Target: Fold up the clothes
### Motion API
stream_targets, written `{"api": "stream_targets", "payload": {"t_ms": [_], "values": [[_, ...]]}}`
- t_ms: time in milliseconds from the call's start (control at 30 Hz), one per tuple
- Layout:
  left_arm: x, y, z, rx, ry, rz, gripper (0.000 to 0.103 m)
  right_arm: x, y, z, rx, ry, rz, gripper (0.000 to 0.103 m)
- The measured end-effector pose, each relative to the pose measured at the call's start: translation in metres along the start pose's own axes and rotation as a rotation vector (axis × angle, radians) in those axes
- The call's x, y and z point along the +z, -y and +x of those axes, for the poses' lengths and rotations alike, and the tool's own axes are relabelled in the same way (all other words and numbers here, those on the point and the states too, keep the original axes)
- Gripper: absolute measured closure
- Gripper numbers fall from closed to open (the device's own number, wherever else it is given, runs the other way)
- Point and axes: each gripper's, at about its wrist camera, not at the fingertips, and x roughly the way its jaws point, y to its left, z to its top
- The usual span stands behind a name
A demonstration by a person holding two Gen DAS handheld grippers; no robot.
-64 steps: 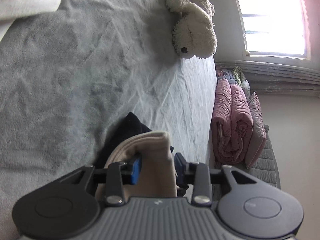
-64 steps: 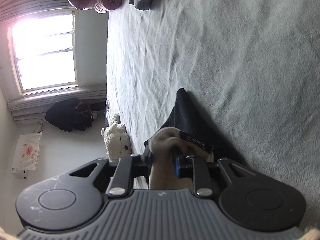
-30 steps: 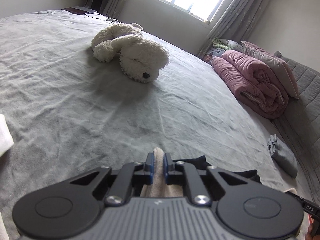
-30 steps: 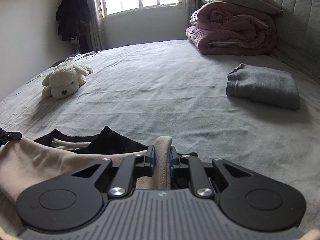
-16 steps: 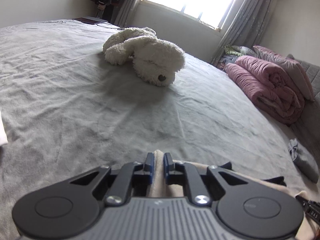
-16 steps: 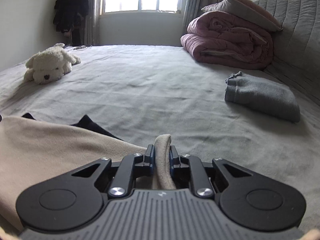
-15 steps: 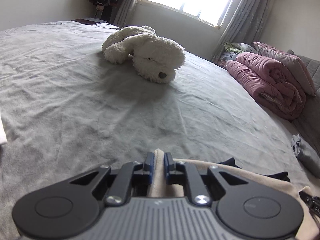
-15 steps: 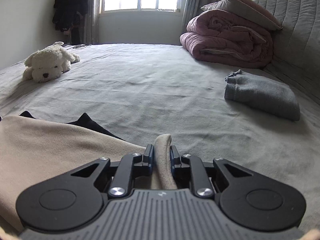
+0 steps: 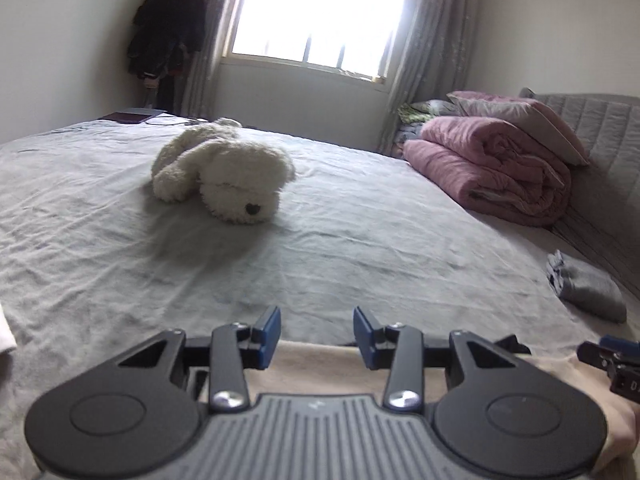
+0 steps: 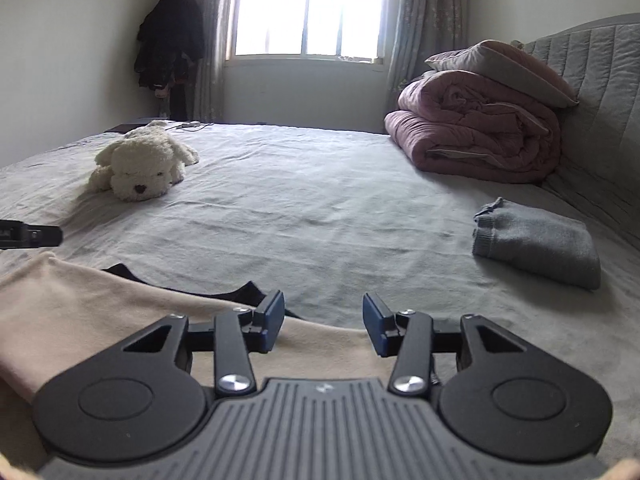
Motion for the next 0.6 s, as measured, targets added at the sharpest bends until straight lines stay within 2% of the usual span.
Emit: {"api": "stream_targets", "payload": {"t_ms": [67, 133, 233, 300, 467, 567, 600], "values": [[-0.013, 0.012, 0.008, -0.022, -0.041, 0.058, 0.062, -0.006, 0.002, 0.003, 0.016, -0.018, -0.003, 0.055], [-0.027, 0.019, 0.016, -0.012, -0.075, 0.129, 0.061, -0.011, 0.005, 0.006, 0.032, -0.035, -0.007, 0.055], [-0.032, 0.017, 0.017, -0.004, -0.090, 0.183, 0.059, -0.020, 0.008, 0.010, 0.056, -0.062, -0.011, 0.040], [-0.031, 0.009, 0.011, 0.017, -0.088, 0.227, 0.057, -0.026, 0.011, 0.013, 0.071, -0.079, -0.015, 0.040], [-0.024, -0.031, -0.004, 0.042, -0.085, 0.186, 0.057, -0.029, 0.026, 0.005, 0.085, -0.074, -0.010, 0.043], [-0.022, -0.052, -0.017, 0.030, -0.070, 0.132, 0.057, -0.026, 0.027, -0.005, 0.079, -0.062, -0.009, 0.042], [-0.021, -0.053, -0.022, 0.047, -0.063, 0.121, 0.054, -0.023, 0.023, -0.008, 0.073, -0.051, -0.014, 0.041]]}}
